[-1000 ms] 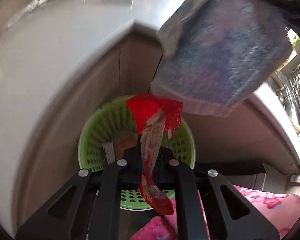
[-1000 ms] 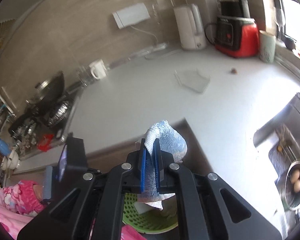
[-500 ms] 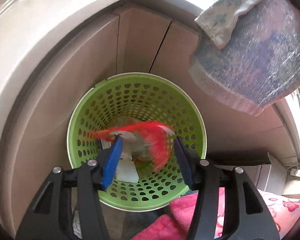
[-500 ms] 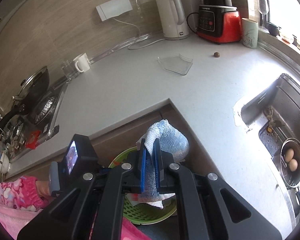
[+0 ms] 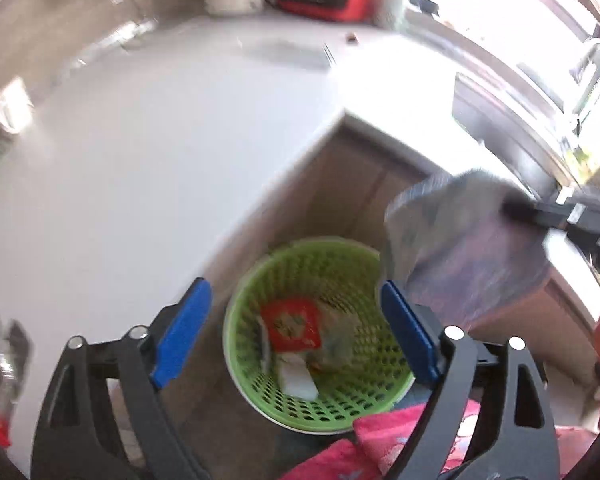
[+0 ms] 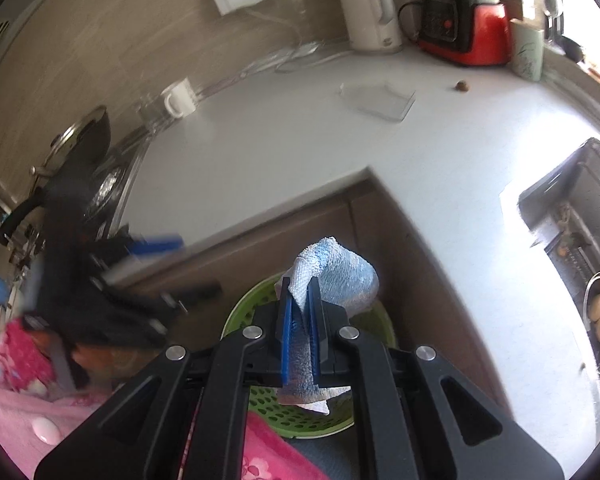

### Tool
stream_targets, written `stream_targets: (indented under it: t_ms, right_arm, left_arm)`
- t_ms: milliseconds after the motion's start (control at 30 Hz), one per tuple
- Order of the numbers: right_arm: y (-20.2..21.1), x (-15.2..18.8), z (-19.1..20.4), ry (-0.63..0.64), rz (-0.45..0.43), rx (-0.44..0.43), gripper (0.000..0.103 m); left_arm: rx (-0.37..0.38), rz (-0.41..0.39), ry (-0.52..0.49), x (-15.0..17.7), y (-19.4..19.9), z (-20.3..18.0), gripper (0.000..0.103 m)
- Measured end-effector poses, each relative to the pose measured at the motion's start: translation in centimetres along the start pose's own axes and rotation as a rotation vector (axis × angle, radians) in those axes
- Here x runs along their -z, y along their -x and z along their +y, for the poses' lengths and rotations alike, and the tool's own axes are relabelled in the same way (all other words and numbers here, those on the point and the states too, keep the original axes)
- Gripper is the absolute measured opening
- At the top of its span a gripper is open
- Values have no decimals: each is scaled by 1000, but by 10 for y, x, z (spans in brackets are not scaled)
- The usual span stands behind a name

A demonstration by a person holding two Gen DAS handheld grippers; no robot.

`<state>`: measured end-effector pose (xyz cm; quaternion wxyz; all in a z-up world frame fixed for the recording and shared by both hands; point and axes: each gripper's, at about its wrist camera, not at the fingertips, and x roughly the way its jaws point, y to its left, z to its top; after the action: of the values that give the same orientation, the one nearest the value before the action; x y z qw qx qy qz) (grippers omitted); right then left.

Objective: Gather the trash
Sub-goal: 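Open the right tool over the green basket to drop the blue towel, then move both open tools back over the counter toward the brown ball and clear tray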

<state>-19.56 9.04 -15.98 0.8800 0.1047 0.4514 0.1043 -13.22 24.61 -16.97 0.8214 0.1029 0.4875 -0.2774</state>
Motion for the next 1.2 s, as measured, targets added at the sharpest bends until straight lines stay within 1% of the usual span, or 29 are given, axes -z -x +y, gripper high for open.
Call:
stream_targets:
  t_ms: [167,233,300,333,367,433,633,700,733,800,967,1067,1200]
  right_arm:
    - [-26,11,7,12,68,-39,9]
    - [-36,15,10,24,95,-49,12]
    - [-42,17,13,38,120,-49,26]
    - [-44,17,13,38,123,-41,42]
    - [-44,16,14,38,116,-36,49]
    - [-40,12,13,39,103,-41,51]
    - [-25,-7,1,46,55,-27,52]
    - [-16,-15,-4,47,27,-13,55]
    - [-9,-21,-9,46,5,-3,58]
    - [2,-32,-16,49,-30,11,62]
    - [25,-66,-39,73,-119,64,71]
    - [30,-87,-56,87,-148,85,72]
    - [28,-116,-81,106,-165,98,72]
  left_arm:
    - [-68,-71,24,-13,29,7,89]
    - [-74,-87,37,-16,35,12,89]
    - [-77,-98,52,-20,40,15,90]
    - [-80,-101,56,-21,40,16,90]
    - [-88,-105,57,-22,44,14,90]
    - [-103,-117,57,-25,46,12,90]
    - [-108,-138,76,-37,53,7,90]
    - [-114,-145,79,-43,55,5,91]
    - [-117,-152,89,-48,56,3,92]
    - [-119,-162,104,-56,58,1,95]
    - [-121,-162,175,-89,52,-2,95]
    - [-134,-160,213,-108,43,-5,95]
    - [-160,-156,255,-140,23,-11,95]
